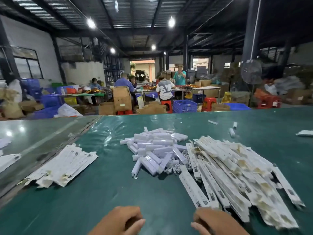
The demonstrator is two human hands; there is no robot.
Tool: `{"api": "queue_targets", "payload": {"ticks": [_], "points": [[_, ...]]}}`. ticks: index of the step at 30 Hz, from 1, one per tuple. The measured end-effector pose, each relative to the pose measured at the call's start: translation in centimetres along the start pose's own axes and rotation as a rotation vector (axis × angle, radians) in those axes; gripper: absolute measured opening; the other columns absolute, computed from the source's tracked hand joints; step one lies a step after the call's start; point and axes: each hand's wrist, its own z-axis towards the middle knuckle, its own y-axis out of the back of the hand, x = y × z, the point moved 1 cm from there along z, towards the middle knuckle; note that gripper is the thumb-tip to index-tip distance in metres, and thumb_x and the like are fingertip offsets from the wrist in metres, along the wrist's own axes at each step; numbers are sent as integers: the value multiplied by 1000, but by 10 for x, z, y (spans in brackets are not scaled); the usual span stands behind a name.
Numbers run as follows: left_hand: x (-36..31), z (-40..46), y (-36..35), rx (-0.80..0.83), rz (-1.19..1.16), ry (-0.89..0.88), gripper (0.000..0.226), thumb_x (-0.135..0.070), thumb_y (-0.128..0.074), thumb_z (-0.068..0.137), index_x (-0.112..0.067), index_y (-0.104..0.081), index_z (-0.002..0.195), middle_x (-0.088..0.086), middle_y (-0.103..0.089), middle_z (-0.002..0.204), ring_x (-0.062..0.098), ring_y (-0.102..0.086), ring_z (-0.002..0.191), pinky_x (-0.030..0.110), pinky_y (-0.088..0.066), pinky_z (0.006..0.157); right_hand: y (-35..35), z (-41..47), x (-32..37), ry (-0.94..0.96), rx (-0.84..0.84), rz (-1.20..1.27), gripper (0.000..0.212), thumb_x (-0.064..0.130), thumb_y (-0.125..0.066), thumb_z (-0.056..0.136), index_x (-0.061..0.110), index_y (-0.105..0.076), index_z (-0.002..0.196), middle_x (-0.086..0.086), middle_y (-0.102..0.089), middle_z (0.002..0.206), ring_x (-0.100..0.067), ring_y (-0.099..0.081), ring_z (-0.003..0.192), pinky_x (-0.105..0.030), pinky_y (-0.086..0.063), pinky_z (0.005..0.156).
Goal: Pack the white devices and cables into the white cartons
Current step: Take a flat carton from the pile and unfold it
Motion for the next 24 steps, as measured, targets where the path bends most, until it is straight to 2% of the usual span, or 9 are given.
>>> {"api": "queue_targets", "payload": {"ticks": [2, 4, 6, 12, 14, 17, 19, 22, 24], "points": [[-8, 20, -19, 4, 67, -26, 21, -50, -52, 95, -31, -59, 89, -12, -62, 86, 1, -53, 77, 14, -37, 70, -1, 26, 11, 44, 35, -21, 34, 69, -35, 94, 38, -49, 97, 15, -58, 92, 2, -53, 83, -13, -40, 77], [-9, 38, -37, -8, 119, -24, 23, -46, -51, 96, -26, -62, 94, -6, -66, 96, 9, -55, 87, 18, -39, 75, -7, 40, 5, 90, 28, -71, 31, 59, -35, 100, 34, -53, 107, 14, -60, 105, -5, -55, 94, -20, -38, 80], [-6, 52, -45, -19, 172, -9, 21, -47, -49, 96, -28, -57, 94, -7, -66, 96, 10, -54, 89, 20, -37, 73, -14, 49, -6, 130, -15, -73, 27, 51, -38, 103, 31, -55, 108, 13, -60, 104, -10, -54, 94, -21, -37, 78], [3, 117, -33, 422, 74, 47, 32, -53, -52, 99, -24, -56, 86, -15, -57, 66, 3, -53, 63, 29, -45, 65, -3, 58, -44, 40, -155, 46, 13, 32, -63, 98, 24, -63, 87, 15, -60, 75, -4, -55, 66, -23, -47, 61], [4, 138, -32, 376, 21, 8, 27, -46, -54, 101, -26, -55, 83, -18, -56, 63, -2, -52, 60, 26, -41, 62, 2, 60, -52, -33, -167, 137, 12, 31, -67, 95, 31, -62, 85, 16, -61, 69, -4, -58, 64, -16, -45, 59], [3, 154, -44, 199, 45, 2, 23, -42, -53, 102, -26, -59, 87, -12, -58, 75, 6, -51, 70, 32, -43, 68, 11, 75, -56, -114, -189, 217, 19, 38, -68, 91, 36, -53, 80, 14, -61, 66, -7, -55, 54, -16, -40, 50], [4, 154, -54, 80, 70, 9, 23, -41, -54, 101, -24, -62, 88, -7, -62, 76, 13, -53, 72, 35, -45, 71, 18, 93, -56, -192, -240, 60, 27, 51, -67, 86, 36, -44, 88, 11, -55, 64, -6, -49, 54, -17, -31, 47], [12, 149, -61, -21, -55, 9, 24, -38, -56, 98, -22, -61, 81, -9, -57, 67, 13, -49, 64, 34, -43, 66, 19, 113, -61, -336, -109, -335, 50, 71, -56, 87, 33, -35, 113, 14, -53, 106, -12, -58, 93, -28, -37, 60], [15, 146, -61, -66, -128, 27, 26, -39, -55, 96, -21, -60, 78, -10, -55, 65, 11, -47, 61, 33, -40, 64, 16, 116, -65, -363, 0, -429, 50, 71, -49, 91, 33, -35, 121, 11, -46, 114, -13, -52, 107, -29, -38, 66]]}}
